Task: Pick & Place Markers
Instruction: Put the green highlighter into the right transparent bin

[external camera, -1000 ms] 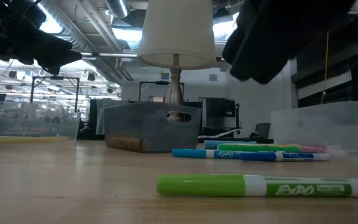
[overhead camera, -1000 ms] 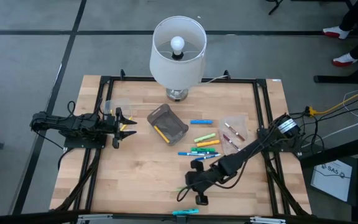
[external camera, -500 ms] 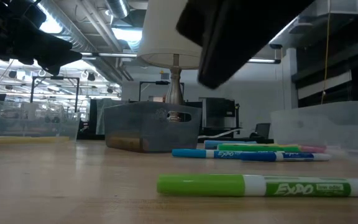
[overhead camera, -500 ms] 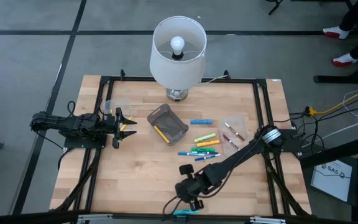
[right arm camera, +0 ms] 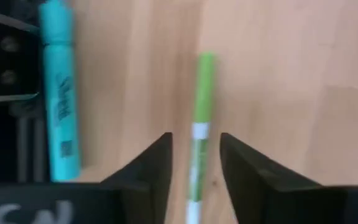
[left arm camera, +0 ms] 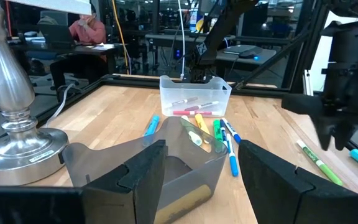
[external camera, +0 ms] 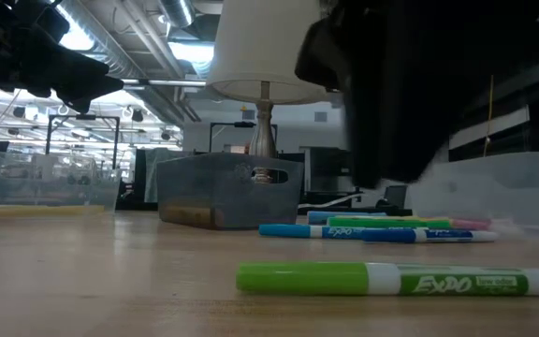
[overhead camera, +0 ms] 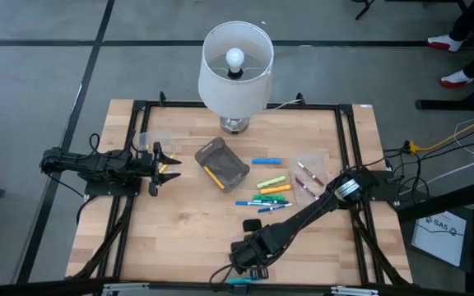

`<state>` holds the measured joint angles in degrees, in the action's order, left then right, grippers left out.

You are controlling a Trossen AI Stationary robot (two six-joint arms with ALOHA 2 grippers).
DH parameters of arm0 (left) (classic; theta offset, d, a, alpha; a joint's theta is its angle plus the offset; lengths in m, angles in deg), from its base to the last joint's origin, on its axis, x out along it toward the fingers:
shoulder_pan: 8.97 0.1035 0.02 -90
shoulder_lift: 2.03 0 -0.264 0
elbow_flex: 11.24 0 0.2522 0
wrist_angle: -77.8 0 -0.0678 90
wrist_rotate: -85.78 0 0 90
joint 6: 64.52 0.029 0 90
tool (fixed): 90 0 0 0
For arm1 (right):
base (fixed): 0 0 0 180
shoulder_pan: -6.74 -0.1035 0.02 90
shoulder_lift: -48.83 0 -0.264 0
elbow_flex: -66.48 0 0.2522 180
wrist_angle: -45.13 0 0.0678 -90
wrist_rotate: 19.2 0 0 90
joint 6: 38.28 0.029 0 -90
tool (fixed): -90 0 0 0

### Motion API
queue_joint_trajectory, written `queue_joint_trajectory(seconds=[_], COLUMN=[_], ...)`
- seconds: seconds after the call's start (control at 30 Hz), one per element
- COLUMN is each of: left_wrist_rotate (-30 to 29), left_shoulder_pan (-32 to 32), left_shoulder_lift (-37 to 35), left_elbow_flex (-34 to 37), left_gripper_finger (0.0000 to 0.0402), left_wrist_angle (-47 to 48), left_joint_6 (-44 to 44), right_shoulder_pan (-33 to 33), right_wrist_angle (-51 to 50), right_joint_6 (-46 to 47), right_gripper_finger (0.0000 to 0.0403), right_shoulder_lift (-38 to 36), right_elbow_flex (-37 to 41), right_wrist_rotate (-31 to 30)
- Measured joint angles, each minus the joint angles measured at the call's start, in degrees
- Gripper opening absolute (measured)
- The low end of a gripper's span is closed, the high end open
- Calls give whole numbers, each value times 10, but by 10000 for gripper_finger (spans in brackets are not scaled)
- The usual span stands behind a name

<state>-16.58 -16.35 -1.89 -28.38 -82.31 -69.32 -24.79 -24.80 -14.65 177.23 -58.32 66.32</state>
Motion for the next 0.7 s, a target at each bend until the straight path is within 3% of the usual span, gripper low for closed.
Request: queue_joint_trajectory(seconds=[0.13, 0.27, 0.7], left_wrist_rotate=[0, 0, 0], left_shoulder_pan=[0, 0, 0], left_shoulder_lift=[0, 0, 0], left_elbow_flex=[0, 0, 0], left_gripper_finger=[196, 196, 196], left_wrist_angle=[0, 0, 0], left_joint_6=[0, 0, 0], right_shoulder_pan=[1, 2, 5], right_wrist_angle=[-4, -1, 3], right_joint_6=[0, 0, 4], right_gripper_finger=[172, 187, 157], right_shoulder_lift=[5, 22, 42], right_elbow_flex=[0, 0, 0], right_wrist_rotate=[-21, -20, -20])
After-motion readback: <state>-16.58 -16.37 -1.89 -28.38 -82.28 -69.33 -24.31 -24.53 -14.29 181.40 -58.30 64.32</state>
